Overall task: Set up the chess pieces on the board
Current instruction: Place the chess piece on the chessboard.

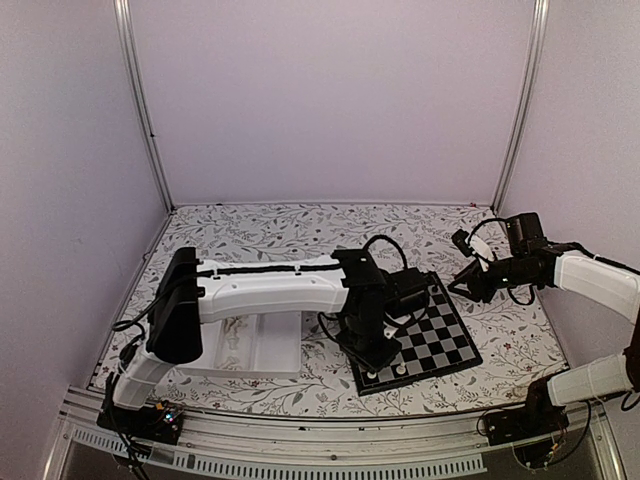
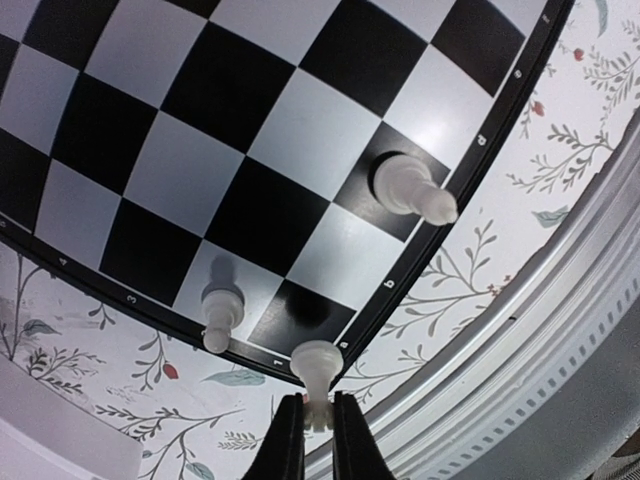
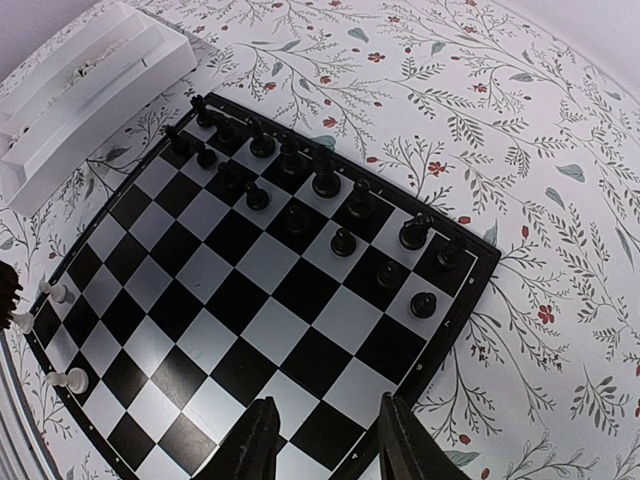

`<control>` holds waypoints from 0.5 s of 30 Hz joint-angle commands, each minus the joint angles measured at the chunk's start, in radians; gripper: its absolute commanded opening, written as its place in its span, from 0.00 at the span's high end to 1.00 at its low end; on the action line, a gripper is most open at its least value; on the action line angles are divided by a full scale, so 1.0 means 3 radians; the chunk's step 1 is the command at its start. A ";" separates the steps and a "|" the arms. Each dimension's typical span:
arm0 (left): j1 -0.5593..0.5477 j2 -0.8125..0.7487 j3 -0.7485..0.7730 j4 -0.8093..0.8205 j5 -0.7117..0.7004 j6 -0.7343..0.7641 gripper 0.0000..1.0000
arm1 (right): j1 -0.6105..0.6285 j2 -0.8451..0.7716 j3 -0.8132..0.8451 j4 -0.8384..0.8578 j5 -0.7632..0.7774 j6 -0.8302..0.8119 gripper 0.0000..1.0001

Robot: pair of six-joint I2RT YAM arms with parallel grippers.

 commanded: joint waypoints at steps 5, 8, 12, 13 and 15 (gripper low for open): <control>-0.0044 0.0117 0.0004 -0.0025 0.0001 0.0007 0.91 | -0.0007 -0.0058 0.0025 -0.0033 -0.0045 -0.0037 0.63; -0.0044 0.0124 -0.0009 -0.0017 -0.0004 0.0013 0.91 | -0.0008 -0.0065 0.0025 -0.0032 -0.0039 -0.0041 0.63; -0.0040 0.0146 -0.0009 -0.0023 -0.0017 0.0025 0.90 | -0.0008 -0.0057 0.0025 -0.0032 -0.0045 -0.0039 0.63; -0.0039 0.0148 -0.0011 -0.0024 -0.0015 0.0023 0.89 | -0.0007 -0.0057 0.0023 -0.0032 -0.0045 -0.0043 0.63; -0.0041 0.0157 -0.0015 -0.0024 -0.0005 0.0024 0.87 | -0.0008 -0.0057 0.0020 -0.0032 -0.0045 -0.0046 0.63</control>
